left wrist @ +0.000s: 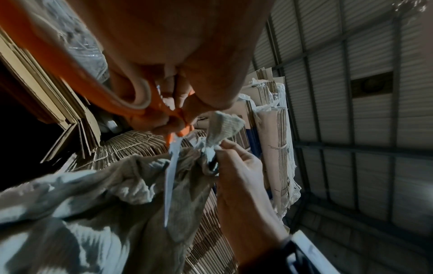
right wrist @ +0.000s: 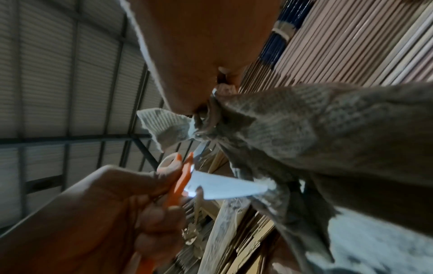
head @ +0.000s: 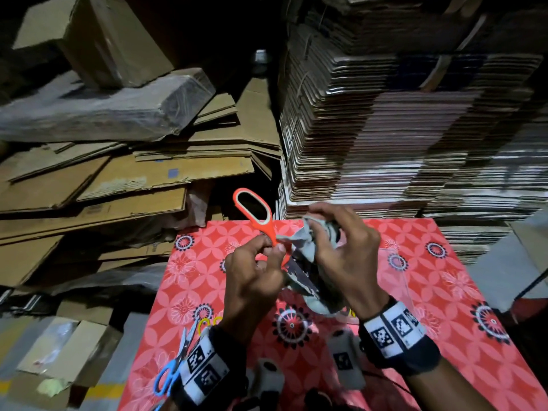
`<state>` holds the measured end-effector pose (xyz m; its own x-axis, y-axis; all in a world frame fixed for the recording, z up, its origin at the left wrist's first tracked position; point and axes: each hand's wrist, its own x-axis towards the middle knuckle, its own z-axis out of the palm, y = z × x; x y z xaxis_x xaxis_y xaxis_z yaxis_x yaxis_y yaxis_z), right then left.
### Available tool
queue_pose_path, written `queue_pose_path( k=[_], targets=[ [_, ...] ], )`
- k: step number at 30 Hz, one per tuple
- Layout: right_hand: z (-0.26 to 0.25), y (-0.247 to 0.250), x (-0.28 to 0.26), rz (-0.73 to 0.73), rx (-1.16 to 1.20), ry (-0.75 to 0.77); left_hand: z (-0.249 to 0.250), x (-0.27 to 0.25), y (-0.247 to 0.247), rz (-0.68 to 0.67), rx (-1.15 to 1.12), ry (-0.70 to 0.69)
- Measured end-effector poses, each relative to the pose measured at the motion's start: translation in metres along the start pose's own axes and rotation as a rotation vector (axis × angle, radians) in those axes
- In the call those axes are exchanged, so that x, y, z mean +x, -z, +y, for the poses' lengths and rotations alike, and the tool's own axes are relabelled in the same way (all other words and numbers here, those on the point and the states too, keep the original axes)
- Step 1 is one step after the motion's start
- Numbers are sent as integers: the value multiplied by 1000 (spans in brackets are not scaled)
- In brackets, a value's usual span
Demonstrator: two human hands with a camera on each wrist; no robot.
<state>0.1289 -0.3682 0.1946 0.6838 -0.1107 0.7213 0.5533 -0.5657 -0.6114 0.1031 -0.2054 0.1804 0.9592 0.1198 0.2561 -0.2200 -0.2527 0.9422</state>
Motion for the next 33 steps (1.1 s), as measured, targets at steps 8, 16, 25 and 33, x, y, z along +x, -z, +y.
queue_pose_path(
  k=[8,16,25,33],
  targets=[
    [9,5,3,12,11,-4,-4,0,-1,3,31,5],
    [2,-2,-17,-88,26,114,-7,2,2,-16,-1,-2],
    [40,24,20,-16,258,-264,-11,-1,0,-18,-210,221],
    [42,39,32,98,306,-303,-2,2,7,-13,-273,220]
  ],
)
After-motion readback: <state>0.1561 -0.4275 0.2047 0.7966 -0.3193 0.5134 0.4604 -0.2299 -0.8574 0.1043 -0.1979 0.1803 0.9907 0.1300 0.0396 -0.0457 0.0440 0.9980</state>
